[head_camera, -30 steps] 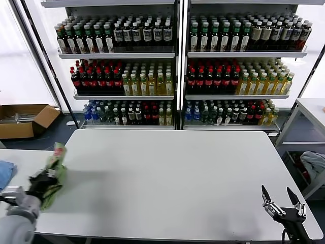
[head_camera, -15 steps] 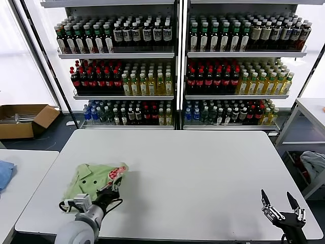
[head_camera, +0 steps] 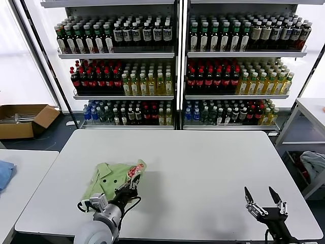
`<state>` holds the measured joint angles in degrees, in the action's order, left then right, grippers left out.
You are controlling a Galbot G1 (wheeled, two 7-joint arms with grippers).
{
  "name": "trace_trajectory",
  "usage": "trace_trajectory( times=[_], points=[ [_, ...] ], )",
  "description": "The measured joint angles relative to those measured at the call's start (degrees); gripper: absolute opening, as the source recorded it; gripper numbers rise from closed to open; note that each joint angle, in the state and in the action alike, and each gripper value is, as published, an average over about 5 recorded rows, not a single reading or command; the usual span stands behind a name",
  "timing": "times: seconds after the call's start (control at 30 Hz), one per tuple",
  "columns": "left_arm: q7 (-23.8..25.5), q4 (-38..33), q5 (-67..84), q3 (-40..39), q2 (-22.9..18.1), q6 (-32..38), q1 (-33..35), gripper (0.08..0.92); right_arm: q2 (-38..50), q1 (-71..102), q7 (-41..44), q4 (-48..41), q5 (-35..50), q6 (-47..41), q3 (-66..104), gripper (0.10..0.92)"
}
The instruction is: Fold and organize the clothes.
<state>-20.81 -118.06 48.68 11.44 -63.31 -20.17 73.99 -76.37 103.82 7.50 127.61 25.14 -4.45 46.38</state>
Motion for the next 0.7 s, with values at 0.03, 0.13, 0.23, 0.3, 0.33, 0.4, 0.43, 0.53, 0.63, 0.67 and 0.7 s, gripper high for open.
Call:
trace_trajectory(
  times=[0.03, 0.13, 0.23, 0.3, 0.33, 0.4, 0.43, 0.53, 0.63, 0.67, 0.7],
  points=[
    [-0.1, -0.2, 0.3, 0.0, 0.0, 0.0, 0.0, 0.229, 0.2, -0.4, -0.1, 0.0, -0.4, -0.4, -1.0, 0.823],
    [0.5, -1.3, 1.1, 0.6, 0.1, -0.3, 0.3, 0.315, 1.2, -2.0, -0.8, -0.3, -1.3, -2.0, -4.4, 0.823],
    [1.7, -3.0, 2.0, 2.2, 0.1, -0.7, 0.9, 0.402, 2.9, -4.7, -1.7, -1.0, -1.6, -3.7, -8.7, 0.823],
    [2.5, -4.3, 2.8, 3.6, 0.1, -0.9, 1.5, 0.454, 4.2, -6.9, -2.5, -1.7, -1.4, -5.0, -11.9, 0.823],
    [2.9, -5.0, 3.1, 4.5, 0.1, -0.9, 1.8, 0.488, 4.7, -8.2, -3.0, -2.1, -1.2, -5.6, -13.7, 0.823],
    [3.5, -6.4, 3.7, 6.4, 0.4, -1.0, 2.5, 0.54, 5.6, -11.2, -4.2, -3.1, -0.6, -6.9, -17.4, 0.823],
    [3.8, -7.0, 4.0, 7.4, 0.5, -1.0, 2.8, 0.575, 5.9, -12.8, -4.8, -3.8, -0.2, -7.6, -19.4, 0.823],
    [4.5, -8.1, 4.2, 10.7, 1.0, -1.2, 3.8, 0.662, 6.4, -18.1, -6.9, -6.3, 1.3, -9.6, -26.0, 0.823],
    [5.2, -8.6, 3.6, 14.0, 1.1, -1.7, 4.6, 0.746, 6.5, -23.7, -9.2, -9.6, 3.0, -11.3, -33.0, 0.823],
    [5.3, -8.7, 3.3, 15.0, 1.0, -1.8, 4.8, 0.769, 6.5, -25.5, -9.8, -10.9, 3.5, -11.7, -35.3, 0.823],
    [5.5, -8.9, 2.9, 16.0, 0.9, -2.0, 5.0, 0.786, 6.5, -27.4, -10.4, -12.1, 4.0, -12.1, -37.5, 0.823]
  ],
)
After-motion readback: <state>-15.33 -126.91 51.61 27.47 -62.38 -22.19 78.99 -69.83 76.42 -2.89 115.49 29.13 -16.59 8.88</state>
